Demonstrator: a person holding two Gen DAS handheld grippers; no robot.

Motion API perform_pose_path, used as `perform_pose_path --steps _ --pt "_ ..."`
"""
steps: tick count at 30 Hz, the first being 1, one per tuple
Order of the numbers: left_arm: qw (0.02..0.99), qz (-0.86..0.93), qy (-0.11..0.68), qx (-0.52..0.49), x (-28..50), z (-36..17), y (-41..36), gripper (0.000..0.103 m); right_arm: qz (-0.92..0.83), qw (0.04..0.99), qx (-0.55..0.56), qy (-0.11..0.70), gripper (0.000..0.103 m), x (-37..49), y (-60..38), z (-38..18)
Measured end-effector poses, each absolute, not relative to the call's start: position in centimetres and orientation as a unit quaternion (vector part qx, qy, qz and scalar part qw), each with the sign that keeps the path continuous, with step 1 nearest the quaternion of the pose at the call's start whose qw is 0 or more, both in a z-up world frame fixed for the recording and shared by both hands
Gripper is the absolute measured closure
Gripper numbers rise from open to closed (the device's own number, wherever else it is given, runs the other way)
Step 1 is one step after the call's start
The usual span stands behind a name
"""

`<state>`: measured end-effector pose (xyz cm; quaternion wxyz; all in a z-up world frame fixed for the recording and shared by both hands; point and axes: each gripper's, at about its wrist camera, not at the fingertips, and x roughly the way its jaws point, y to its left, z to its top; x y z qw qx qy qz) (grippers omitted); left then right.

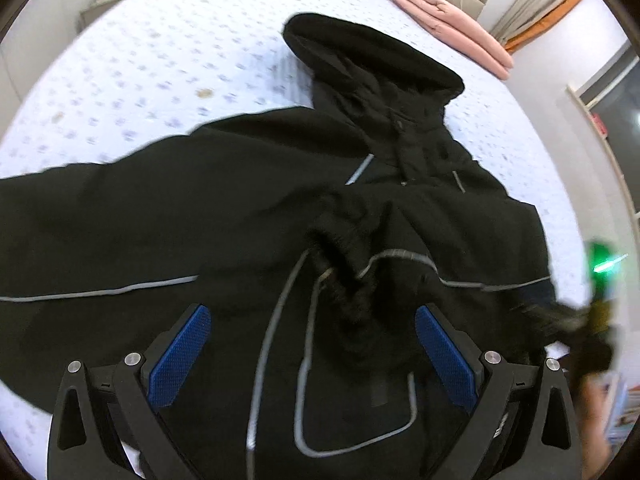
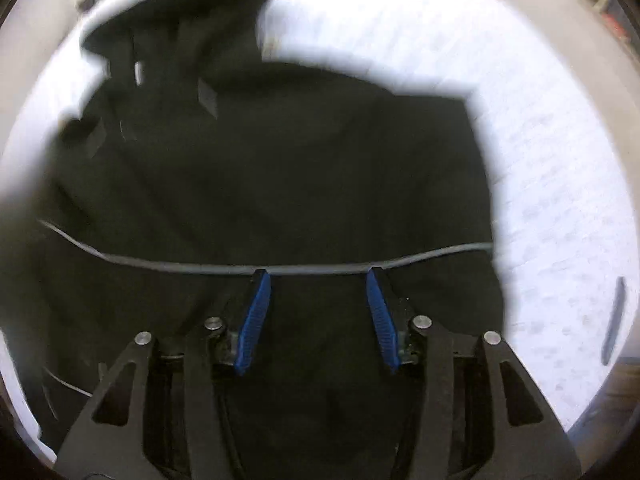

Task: Fold large clothes

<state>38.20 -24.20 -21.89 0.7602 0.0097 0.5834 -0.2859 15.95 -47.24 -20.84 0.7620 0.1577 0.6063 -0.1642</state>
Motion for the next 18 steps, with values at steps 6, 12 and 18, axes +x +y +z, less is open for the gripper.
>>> perform_pose_path --steps 6,12,18 --pt "0.731 -0.314 0.606 -0.017 39.3 -24.0 -25.4 0.018 -0.175 0.769 0.144 0.598 0.057 16.2 -46.5 -21.2" --pt "0.720 -0.318 0.616 -0.018 39.6 -25.4 -26.4 0.028 -0.154 0.771 0.177 0.593 0.057 15.6 -48.6 -20.4" --pt "0.724 -0.325 0.608 -0.022 39.9 -25.4 -26.8 0.082 -0.149 0.782 0.209 0.568 0.057 13.8 -49.3 -18.0"
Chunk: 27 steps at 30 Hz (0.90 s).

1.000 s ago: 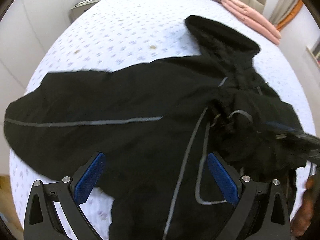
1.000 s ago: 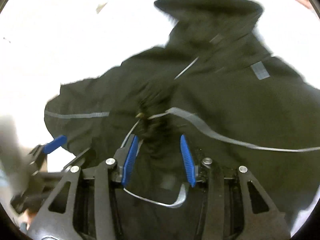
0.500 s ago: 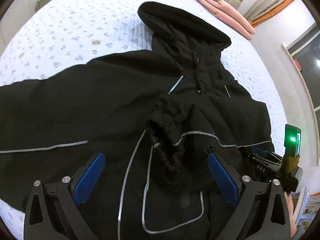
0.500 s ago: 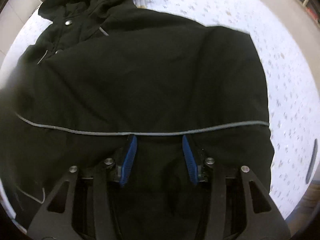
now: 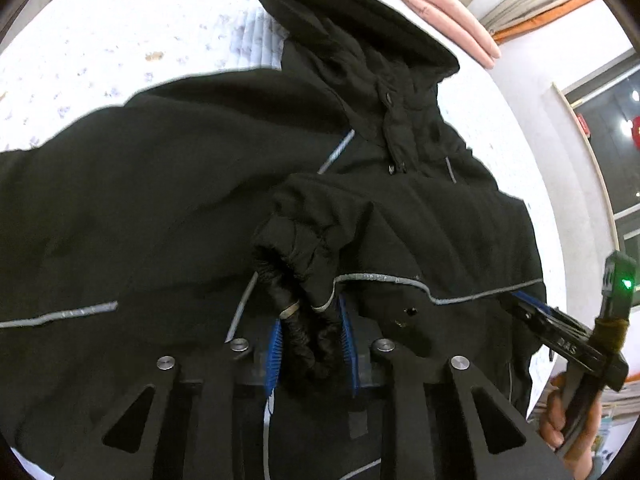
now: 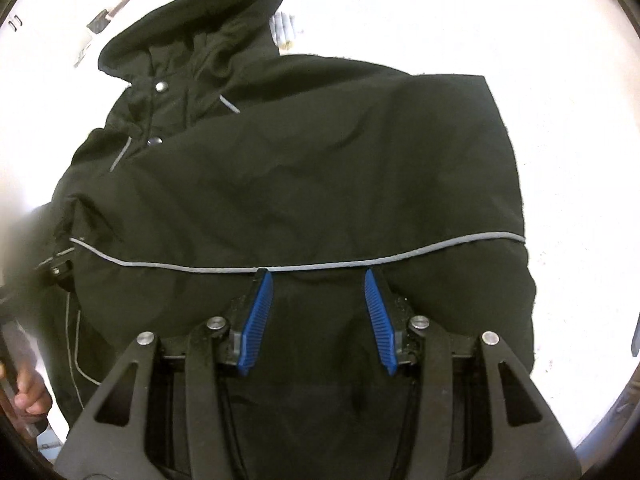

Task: Fold large clothes

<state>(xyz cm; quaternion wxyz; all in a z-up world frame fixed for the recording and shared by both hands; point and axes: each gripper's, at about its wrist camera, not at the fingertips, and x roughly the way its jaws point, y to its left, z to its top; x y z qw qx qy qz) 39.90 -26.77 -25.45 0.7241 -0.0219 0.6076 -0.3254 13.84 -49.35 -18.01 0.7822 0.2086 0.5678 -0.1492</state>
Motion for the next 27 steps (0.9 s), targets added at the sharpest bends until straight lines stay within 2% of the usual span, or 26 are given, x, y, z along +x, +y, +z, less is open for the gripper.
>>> perform_pose_path --steps 11,14,18,20,24,27 --pt "0.788 -0.295 0.536 -0.067 42.3 -17.8 -21.1 0.084 -0.155 0.796 0.208 0.547 0.051 15.4 -49.0 -14.6" --pt "0.783 -0.272 0.556 -0.062 42.7 -19.4 -19.2 0.084 -0.150 0.796 0.205 0.549 0.049 16.0 -48.7 -15.0" --pt "0.775 -0.234 0.586 -0.001 43.0 -23.9 -18.5 0.084 -0.149 0.781 0.202 0.571 0.047 17.6 -48.2 -17.8" --pt "0.763 -0.229 0.604 -0.004 43.3 -25.2 -17.9 0.084 -0.152 0.770 0.196 0.588 0.047 18.0 -48.0 -19.5" --pt "0.777 -0.216 0.592 -0.006 43.1 -23.7 -17.0 0.083 -0.156 0.762 0.157 0.609 0.038 19.3 -46.9 -21.0" --pt "0.786 -0.235 0.571 -0.023 42.0 -20.9 -16.9 0.083 -0.156 0.759 0.156 0.613 0.037 19.7 -46.7 -21.0"
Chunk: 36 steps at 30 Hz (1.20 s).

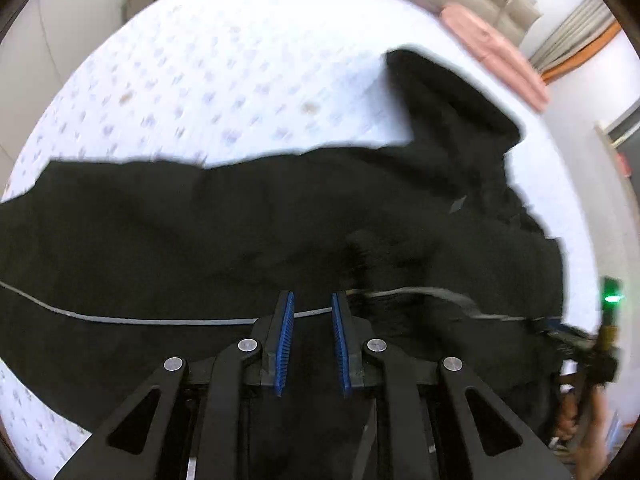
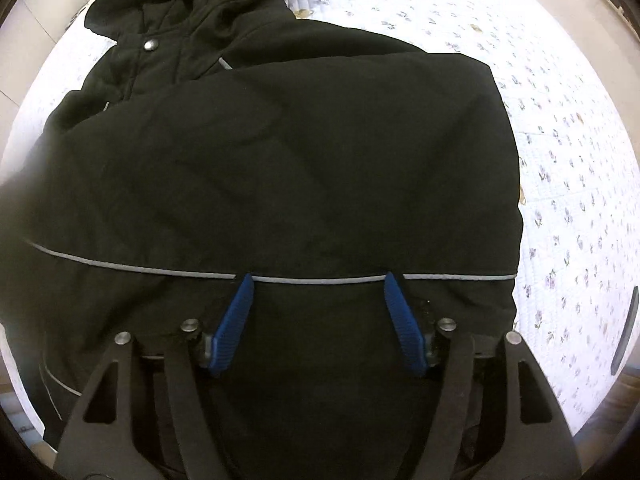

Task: Fold large clothes

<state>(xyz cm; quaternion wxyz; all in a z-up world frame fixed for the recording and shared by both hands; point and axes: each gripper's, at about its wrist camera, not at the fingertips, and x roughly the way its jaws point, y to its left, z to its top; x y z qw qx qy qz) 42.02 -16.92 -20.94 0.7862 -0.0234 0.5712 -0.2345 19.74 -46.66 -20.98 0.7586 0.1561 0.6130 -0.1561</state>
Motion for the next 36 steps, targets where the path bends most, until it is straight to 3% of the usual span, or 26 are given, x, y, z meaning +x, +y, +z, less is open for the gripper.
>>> perform_pose_path --steps 3,5,10,15,20,25,30,36 --pt "0.787 -0.287 0.546 -0.016 40.3 -18.2 -19.4 0.072 -0.152 0.765 0.183 0.598 0.038 19.5 -46.8 -19.5" --pt "0.785 -0.321 0.530 -0.007 38.9 -17.2 -22.0 0.052 -0.145 0.775 0.200 0.581 0.038 19.3 -46.6 -18.1" --pt "0.755 -0.345 0.557 0.018 37.8 -21.0 -27.7 0.051 -0.116 0.785 0.219 0.568 0.038 19.8 -44.3 -16.8" --pt "0.729 -0.316 0.607 0.019 38.7 -26.4 -28.2 0.054 -0.100 0.752 0.183 0.625 0.039 21.3 -41.6 -21.0" --pt "0.732 -0.324 0.599 -0.002 38.8 -24.9 -26.4 0.053 -0.106 0.752 0.171 0.628 0.033 22.5 -41.2 -22.0" --pt "0.764 -0.292 0.573 -0.040 38.1 -20.6 -19.2 0.053 -0.099 0.749 0.167 0.634 0.031 23.3 -41.4 -22.4" --pt "0.818 -0.125 0.559 -0.053 40.3 -18.8 -5.1 0.053 -0.091 0.749 0.160 0.636 0.023 23.8 -41.5 -22.8" --pt "0.822 0.046 0.543 -0.167 42.5 -19.2 11.5 0.053 -0.092 0.744 0.156 0.643 0.015 25.1 -40.6 -23.3"
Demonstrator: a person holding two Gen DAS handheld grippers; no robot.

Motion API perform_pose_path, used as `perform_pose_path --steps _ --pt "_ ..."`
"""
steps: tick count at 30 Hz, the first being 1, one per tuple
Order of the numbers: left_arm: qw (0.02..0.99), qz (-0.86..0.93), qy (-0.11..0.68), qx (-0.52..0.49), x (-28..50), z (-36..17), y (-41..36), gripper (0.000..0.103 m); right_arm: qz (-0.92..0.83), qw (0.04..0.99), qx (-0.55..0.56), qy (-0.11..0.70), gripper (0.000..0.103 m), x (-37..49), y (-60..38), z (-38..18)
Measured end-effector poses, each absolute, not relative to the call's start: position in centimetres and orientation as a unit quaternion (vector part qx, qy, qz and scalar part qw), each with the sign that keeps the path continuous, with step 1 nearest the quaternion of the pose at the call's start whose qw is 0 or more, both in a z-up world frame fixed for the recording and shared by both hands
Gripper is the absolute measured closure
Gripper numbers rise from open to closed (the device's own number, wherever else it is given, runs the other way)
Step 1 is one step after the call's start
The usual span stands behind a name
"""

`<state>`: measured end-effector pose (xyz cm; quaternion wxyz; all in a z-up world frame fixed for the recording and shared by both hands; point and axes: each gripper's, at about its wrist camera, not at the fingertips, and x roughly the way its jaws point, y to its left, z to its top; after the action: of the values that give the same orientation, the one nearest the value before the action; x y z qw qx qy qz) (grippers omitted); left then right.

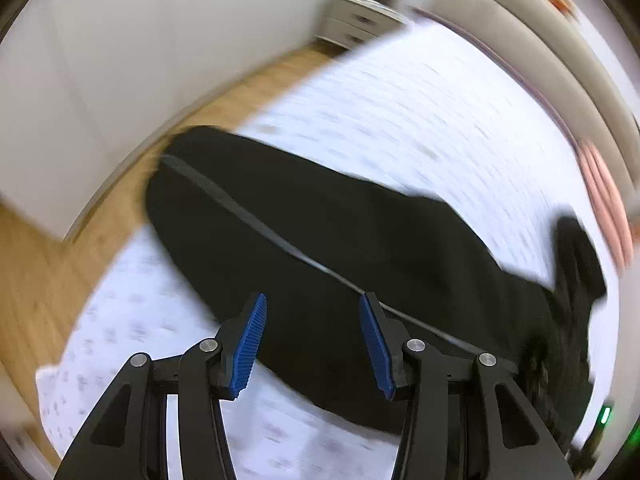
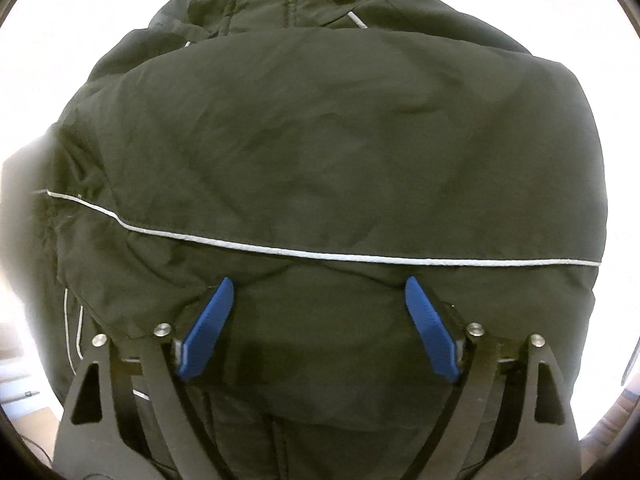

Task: Fold large clothes

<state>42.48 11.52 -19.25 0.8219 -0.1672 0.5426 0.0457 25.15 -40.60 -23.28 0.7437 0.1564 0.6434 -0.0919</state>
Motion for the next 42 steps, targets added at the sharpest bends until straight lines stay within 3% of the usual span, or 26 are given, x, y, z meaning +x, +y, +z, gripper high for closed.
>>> perform_pose_path --steps 8,19,20,21,25,35,42 --pt "0.792 0.127 0.525 -0.286 43.8 -23.4 21.7 0.047 -0.088 0.739 0.152 0.650 0.013 26.8 -40.3 -23.6" --pt "0.774 0.111 0.521 -0.342 45.7 -28.0 24.0 0.045 -0.090 0.739 0.147 0.651 0.012 26.9 -39.6 -24.1" --pt "0.775 0.109 0.520 -0.342 45.8 -28.1 23.9 0.048 -0.090 0.739 0.147 0.651 0.012 27.0 -39.6 -24.2" --pt "0.779 0.103 0.516 -0.342 45.9 -28.1 23.9 0.068 -0.090 0.739 0.147 0.651 0.011 27.0 -39.5 -24.2" --pt "0.801 0.094 0.511 -0.296 46.3 -26.4 22.1 0.085 -0.088 0.740 0.147 0.650 0.011 27.1 -39.5 -24.3" --pt "0.868 0.056 0.463 -0.168 44.6 -17.2 14.9 0.088 -0.088 0.742 0.146 0.649 0.011 27.0 -39.3 -24.5" --pt "0.887 -0.012 0.448 -0.107 41.6 -13.9 6.4 0.088 -0.088 0.748 0.145 0.642 0.012 26.6 -39.3 -24.2"
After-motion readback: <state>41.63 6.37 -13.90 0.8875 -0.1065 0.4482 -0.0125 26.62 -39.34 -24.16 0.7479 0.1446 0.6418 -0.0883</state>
